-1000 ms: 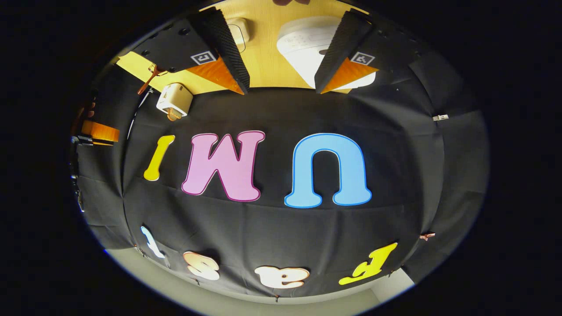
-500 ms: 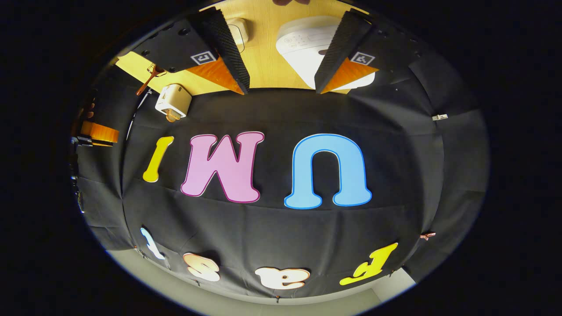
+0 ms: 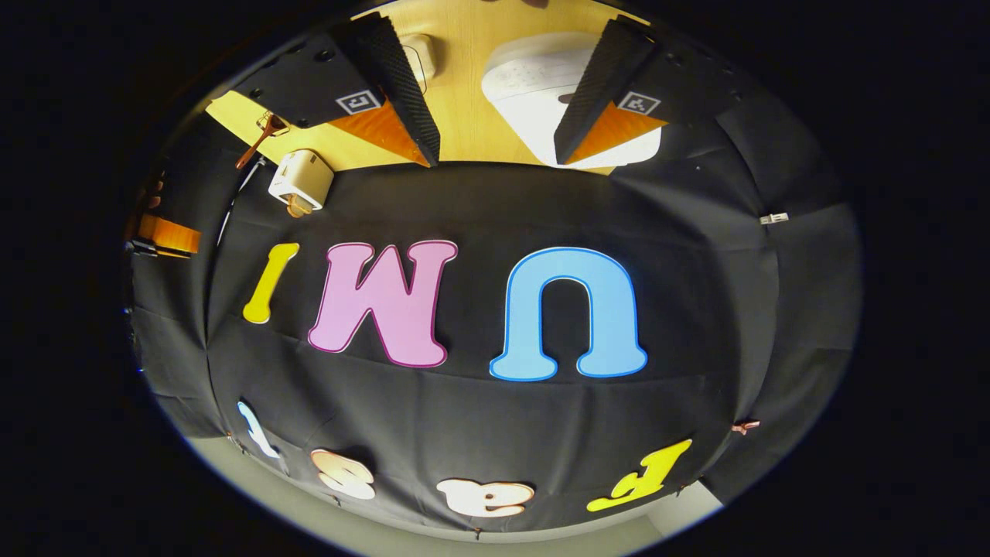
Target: Close the left gripper, press the button to open the rice cooker; take a wooden spoon from the chopstick holder with the right hand, scoop a spoonful of rice and pour it into the rice cooker, then put the wooden spoon back into the chopstick holder.
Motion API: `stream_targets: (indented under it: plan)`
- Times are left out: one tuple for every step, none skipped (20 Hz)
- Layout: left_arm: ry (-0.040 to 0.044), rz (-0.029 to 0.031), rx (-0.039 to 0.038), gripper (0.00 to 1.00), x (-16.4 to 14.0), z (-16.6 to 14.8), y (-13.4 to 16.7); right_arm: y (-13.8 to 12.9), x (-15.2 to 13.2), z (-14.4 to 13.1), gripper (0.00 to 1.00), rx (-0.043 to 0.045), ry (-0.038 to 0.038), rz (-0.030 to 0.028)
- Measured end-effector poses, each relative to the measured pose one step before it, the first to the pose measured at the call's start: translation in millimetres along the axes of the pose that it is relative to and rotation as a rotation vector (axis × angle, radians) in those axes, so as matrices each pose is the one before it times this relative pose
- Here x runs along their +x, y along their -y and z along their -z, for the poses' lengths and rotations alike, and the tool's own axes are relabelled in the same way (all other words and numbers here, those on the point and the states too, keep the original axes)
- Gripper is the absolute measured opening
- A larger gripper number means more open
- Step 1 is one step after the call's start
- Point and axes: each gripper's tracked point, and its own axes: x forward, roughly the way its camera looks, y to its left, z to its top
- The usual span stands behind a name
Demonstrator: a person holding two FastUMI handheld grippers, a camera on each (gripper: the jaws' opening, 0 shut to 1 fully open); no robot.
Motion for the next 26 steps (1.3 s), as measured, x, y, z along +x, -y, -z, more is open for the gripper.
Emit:
stream_targets:
  plan:
    - [-0.00410,-0.01232,0.00982,0.95,2.48,2.18,-4.37,0.28,0.52,0.98,0.98,0.00268,-0.00200,-0.00082]
    - [-0.00069,-0.01057,0.00781,0.91,1.06,-0.01,-4.19,-0.18,-0.09,-0.70,0.98,0.00145,-0.00029,0.00088]
    - [0.00694,-0.00727,0.00213,0.77,1.23,-1.65,-3.31,0.30,0.31,-0.27,0.98,-0.00083,0.00112,0.00120]
    - [0.00774,-0.00103,-0.00304,0.64,2.06,-1.95,-2.27,0.87,0.63,0.62,0.98,-0.00151,-0.00075,0.00114]
    - [-0.00038,0.00639,-0.00656,0.50,2.40,3.39,-1.16,0.30,0.32,0.42,0.98,-0.00010,-0.00158,-0.00045]
    - [-0.01380,-0.00070,-0.01223,0.36,3.91,4.26,-3.65,-0.89,0.41,-0.02,0.98,0.00007,-0.00159,-0.00083]
    - [-0.01881,-0.00574,-0.01321,0.34,4.64,7.73,-4.24,0.21,0.04,-0.31,0.98,0.00012,-0.00081,0.00122]
    - [-0.02728,-0.01541,-0.01072,0.24,5.05,8.29,-7.38,-0.06,0.08,0.70,0.98,0.00023,-0.00059,-0.00045]
    - [-0.03184,-0.00230,-0.01081,0.14,7.36,11.29,-4.48,0.54,-0.08,0.50,0.98,-0.00132,-0.00098,0.00038]
    - [-0.02951,-0.00828,-0.01283,0.06,8.67,9.62,-5.60,0.71,-0.21,0.19,0.97,-0.00277,-0.00027,0.00193]
    - [-0.02308,-0.00422,-0.01272,0.06,4.46,8.79,-5.08,1.46,0.34,0.81,0.97,-0.00225,-0.00175,0.00243]
    - [-0.02199,-0.00994,-0.01183,0.05,7.23,7.68,-6.84,0.89,-0.36,-0.13,0.98,-0.00100,-0.00079,0.00257]
    - [-0.02502,-0.02295,-0.00952,0.05,7.57,9.41,-8.19,1.13,0.10,0.34,0.98,0.00036,-0.00198,0.00334]
    - [-0.02001,-0.02169,-0.00814,0.05,6.41,6.15,-8.87,0.83,-0.24,0.23,0.98,0.00135,-0.00216,0.00118]
    - [-0.01252,-0.01591,-0.00131,0.05,7.39,5.55,-5.34,1.03,-0.34,0.93,0.98,-0.00128,-0.00354,0.00330]
    - [-0.00997,-0.00779,0.00295,0.05,6.81,3.81,-4.10,0.73,-0.74,0.42,0.98,-0.00347,-0.00236,0.00129]
    - [-0.01496,-0.00448,0.00666,0.05,7.85,6.27,-2.55,0.76,-0.70,0.58,0.98,-0.00671,-0.00179,0.00261]
    - [-0.02142,-0.00603,0.00511,0.04,8.29,6.72,-4.34,1.07,-1.39,0.46,1.00,-0.00508,-0.00168,0.00112]
    - [-0.01441,-0.00683,-0.00088,0.05,4.74,5.98,-2.93,0.12,-1.16,0.59,0.98,-0.00297,-0.00272,0.00119]
    - [-0.01687,0.00238,-0.00370,0.05,5.55,4.79,-1.08,0.72,-1.11,-0.15,0.98,-0.00048,-0.00065,0.00117]
    - [-0.01487,0.00119,0.00288,0.05,5.27,6.42,-0.19,1.09,-1.05,-0.57,0.98,-0.00139,-0.00131,0.00407]
    - [-0.01306,0.00023,0.00582,0.05,3.15,4.18,-1.21,2.11,-1.23,0.46,0.98,-0.00107,-0.00046,0.00505]
    - [-0.00744,-0.00323,0.00654,0.05,3.53,3.75,-0.75,1.11,-1.61,0.82,0.98,-0.00002,-0.00146,0.00401]
    - [-0.00336,-0.00041,0.00553,0.05,2.97,1.31,-0.61,0.82,-0.66,0.45,0.98,0.00039,-0.00135,0.00252]
    - [-0.00684,-0.00223,0.00490,0.05,2.27,2.51,-0.68,0.79,-1.08,-0.03,0.98,-0.00123,-0.00270,0.00356]
    - [-0.01106,-0.00155,0.00173,0.05,2.94,1.81,-0.74,1.04,-1.01,0.16,0.98,-0.00152,-0.00165,0.00181]
